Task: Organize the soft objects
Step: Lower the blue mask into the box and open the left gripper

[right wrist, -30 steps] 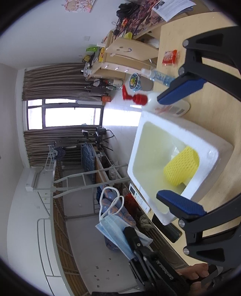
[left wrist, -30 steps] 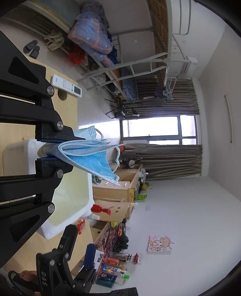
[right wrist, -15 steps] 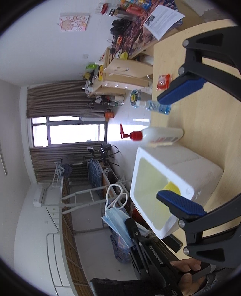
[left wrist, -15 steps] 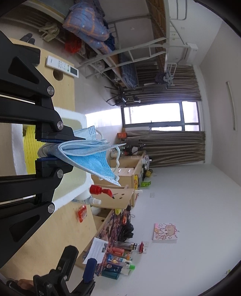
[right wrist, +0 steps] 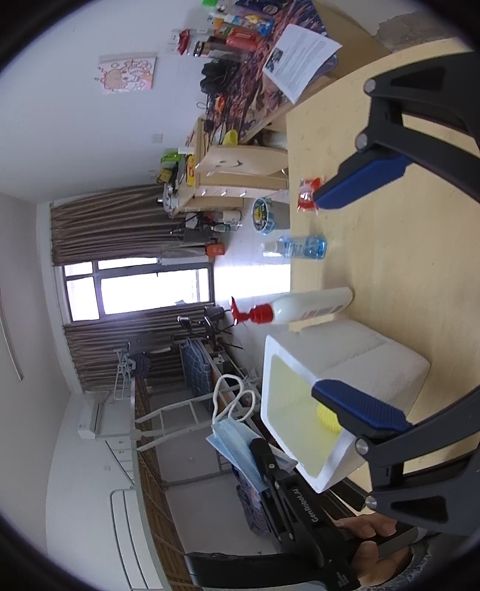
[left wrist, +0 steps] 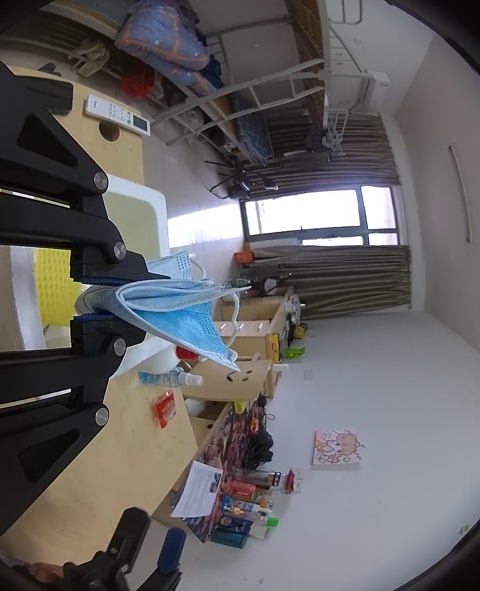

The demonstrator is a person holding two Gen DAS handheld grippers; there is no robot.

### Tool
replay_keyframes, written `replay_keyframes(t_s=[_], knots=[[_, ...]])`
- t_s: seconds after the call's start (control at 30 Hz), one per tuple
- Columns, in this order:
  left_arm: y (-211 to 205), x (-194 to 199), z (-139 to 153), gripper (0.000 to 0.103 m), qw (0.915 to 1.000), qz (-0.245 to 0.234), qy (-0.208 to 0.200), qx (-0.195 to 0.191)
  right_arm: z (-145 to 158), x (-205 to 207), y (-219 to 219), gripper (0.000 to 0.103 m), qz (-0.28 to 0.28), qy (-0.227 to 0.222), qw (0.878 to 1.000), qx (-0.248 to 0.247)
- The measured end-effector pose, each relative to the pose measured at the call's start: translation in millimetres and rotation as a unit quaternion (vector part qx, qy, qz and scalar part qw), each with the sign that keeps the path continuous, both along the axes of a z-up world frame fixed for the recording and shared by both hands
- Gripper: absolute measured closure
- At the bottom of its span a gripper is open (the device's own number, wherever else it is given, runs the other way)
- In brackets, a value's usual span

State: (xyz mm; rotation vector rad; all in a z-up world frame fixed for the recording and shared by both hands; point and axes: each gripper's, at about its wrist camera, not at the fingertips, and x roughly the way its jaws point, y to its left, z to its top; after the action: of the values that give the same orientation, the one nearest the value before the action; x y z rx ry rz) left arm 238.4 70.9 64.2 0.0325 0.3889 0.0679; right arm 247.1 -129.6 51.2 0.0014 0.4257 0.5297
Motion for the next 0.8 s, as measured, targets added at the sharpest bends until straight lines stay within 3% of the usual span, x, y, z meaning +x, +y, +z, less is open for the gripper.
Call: replay_keyframes(t_s=[0.37, 0.43, 0.53, 0.6, 0.7, 0.8], knots=[[5, 20, -11, 0.089, 0.9994, 0.01, 0.032, -0.005, -7, 1, -9, 0.007, -0.014, 0.005, 1.0, 0.003], [6, 22, -13, 0.08, 0.9993, 0.011, 0.036, -0.004, -9, 2, -9, 0.007, -0.014, 0.008, 1.0, 0.002], [10, 21, -14, 0.049, 0.9993, 0.017, 0.034, -0.005, -11, 1, -11, 0.007, -0.015, 0.009, 1.0, 0.002], [9, 20, -13, 0.022, 0.9994, 0.022, 0.027, 0.0, -11, 1, -11, 0.007, -0.015, 0.008, 1.0, 0.002], [9, 17, -9, 0.003, 0.9993, 0.034, 0.012, 0.009, -11, 1, -11, 0.007, -0.015, 0.008, 1.0, 0.002], [10, 13, -6, 0.001, 0.999, 0.041, 0.0, 0.014, -10, 1, -11, 0.007, -0.016, 0.007, 1.0, 0.002]])
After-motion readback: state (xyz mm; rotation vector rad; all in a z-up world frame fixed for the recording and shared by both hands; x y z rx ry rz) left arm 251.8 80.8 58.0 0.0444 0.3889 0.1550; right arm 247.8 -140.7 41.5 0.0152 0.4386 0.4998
